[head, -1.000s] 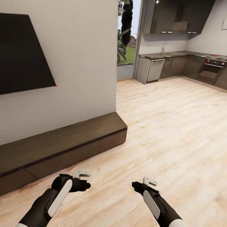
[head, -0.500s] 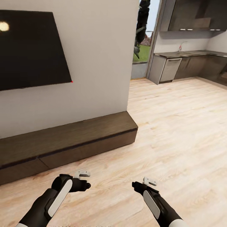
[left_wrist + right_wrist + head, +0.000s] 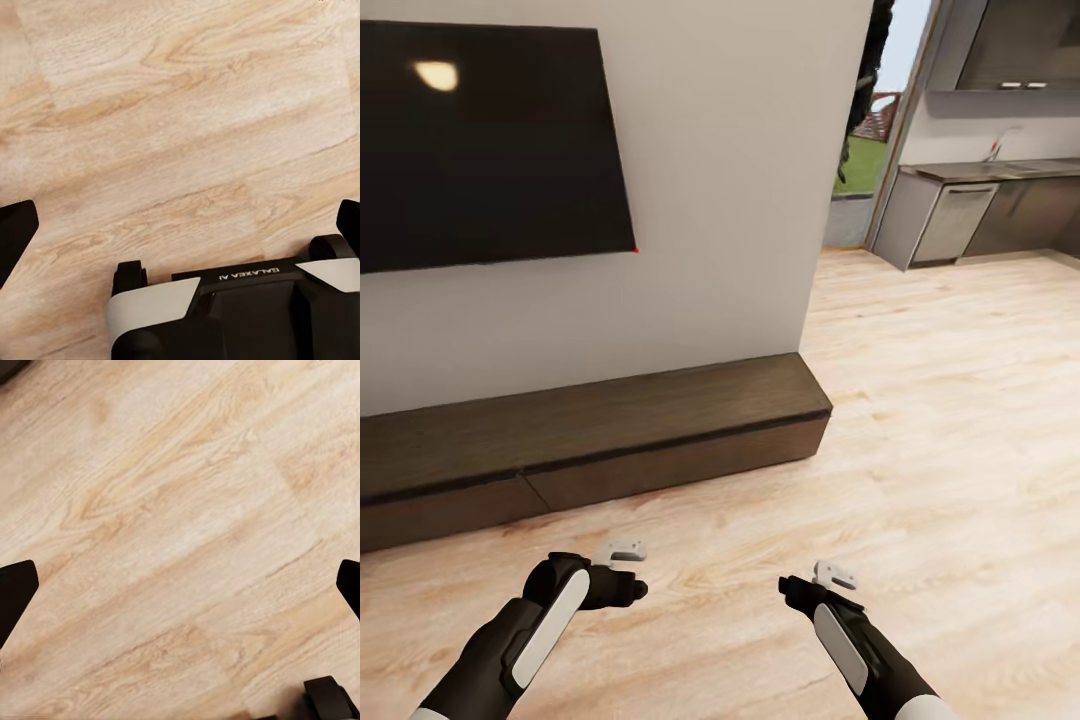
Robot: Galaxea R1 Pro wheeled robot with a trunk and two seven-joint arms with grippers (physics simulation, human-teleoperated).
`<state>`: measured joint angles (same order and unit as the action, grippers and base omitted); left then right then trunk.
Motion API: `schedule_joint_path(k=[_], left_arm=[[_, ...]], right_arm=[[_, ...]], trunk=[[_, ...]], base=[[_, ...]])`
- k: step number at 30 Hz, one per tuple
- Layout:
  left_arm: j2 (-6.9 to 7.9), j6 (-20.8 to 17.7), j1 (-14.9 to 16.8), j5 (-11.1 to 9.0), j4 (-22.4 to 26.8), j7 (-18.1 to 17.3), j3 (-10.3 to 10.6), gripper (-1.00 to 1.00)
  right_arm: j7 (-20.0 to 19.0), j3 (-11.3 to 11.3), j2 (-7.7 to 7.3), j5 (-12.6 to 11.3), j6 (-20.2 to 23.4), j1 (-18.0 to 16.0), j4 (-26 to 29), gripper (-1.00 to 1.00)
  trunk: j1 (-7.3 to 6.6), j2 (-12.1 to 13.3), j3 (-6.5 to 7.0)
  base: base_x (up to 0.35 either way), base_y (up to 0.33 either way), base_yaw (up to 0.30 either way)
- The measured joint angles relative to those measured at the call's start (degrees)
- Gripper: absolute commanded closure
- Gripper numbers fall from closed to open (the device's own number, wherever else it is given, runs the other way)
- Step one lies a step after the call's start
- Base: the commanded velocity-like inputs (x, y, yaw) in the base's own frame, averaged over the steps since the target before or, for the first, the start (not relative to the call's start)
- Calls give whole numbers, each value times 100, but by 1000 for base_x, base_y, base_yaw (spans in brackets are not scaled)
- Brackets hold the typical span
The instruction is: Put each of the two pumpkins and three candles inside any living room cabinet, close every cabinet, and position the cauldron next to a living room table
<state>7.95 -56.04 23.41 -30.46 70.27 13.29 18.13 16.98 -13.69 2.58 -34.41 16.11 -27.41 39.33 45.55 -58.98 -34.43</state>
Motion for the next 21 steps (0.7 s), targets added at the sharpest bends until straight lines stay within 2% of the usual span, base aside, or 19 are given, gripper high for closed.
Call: schedule_joint_path(k=[8, 21], left_arm=[[1, -1, 0, 13, 0, 7, -4, -100], [0, 0, 1, 19, -2, 9, -1, -100]], right_arm=[[-16, 0, -8, 10, 0, 0, 2, -100], [-20, -12, -61, 8, 0, 1, 2, -100]], trunk=[[-2, -1, -43], [0, 0, -51]], base=[[175, 102, 212], [100, 49, 14]])
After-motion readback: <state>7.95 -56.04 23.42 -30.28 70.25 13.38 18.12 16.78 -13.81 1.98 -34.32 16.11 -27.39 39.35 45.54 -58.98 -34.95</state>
